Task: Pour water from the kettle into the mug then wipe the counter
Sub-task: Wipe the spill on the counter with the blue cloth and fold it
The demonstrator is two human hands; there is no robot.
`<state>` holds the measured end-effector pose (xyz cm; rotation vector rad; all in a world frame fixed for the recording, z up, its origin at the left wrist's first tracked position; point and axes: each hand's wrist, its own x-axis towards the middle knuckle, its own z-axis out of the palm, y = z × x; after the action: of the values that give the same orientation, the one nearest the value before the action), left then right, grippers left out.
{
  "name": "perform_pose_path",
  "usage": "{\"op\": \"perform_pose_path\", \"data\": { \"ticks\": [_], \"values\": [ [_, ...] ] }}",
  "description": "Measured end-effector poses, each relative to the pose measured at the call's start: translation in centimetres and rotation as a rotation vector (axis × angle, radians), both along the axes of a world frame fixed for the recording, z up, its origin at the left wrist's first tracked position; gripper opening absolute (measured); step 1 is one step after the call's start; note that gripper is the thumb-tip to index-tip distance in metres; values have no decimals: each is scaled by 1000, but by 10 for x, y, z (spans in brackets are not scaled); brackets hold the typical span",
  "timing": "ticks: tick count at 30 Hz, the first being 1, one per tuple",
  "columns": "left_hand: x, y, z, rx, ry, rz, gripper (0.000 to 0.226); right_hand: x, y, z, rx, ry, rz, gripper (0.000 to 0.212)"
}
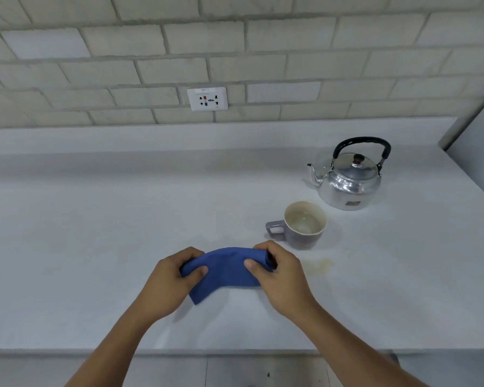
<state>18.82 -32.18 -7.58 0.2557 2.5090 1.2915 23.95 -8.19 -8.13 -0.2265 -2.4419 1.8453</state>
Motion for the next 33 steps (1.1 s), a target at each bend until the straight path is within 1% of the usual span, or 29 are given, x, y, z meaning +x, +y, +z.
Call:
{"op": "perform_pose_path", "data": {
  "ticks": [3,8,13,16,20,22,24,25,26,28,30,31,33],
  "values": [
    [22,37,-2,69,-36,-41,20,25,37,2,-66,-25,-71,9],
    [40,97,-17,84,-96,-56,16,59,103,-8,3,-143,-191,16],
    [52,150,-31,79,-131,-117,14,77,158,-15,114,-262,-267,15],
    [59,178,-37,77,-136,-154,15,79,188,-15,210,-315,-257,14],
    [68,207,-43,24,-116,-209,13,72,222,-18,356,-388,-237,15],
    [69,212,-44,-13,-42,-231,8,67,232,-22,400,-416,-230,16],
    [66,207,-46,-54,114,-248,5,63,234,-24,415,-418,-236,19],
    [63,202,-47,-79,207,-252,6,62,234,-25,464,-402,-247,25],
    [60,194,-49,-105,288,-248,9,62,232,-26,569,-376,-266,34],
    [51,175,-54,-154,414,-223,16,66,223,-27,776,-299,-336,45],
    [40,152,-58,-223,502,-197,23,74,204,-29,796,-259,-427,47],
    [35,141,-60,-272,513,-193,31,80,193,-32,781,-281,-450,50],
    [27,119,-66,-364,489,-211,51,90,167,-42,776,-392,-436,63]
  ]
}}
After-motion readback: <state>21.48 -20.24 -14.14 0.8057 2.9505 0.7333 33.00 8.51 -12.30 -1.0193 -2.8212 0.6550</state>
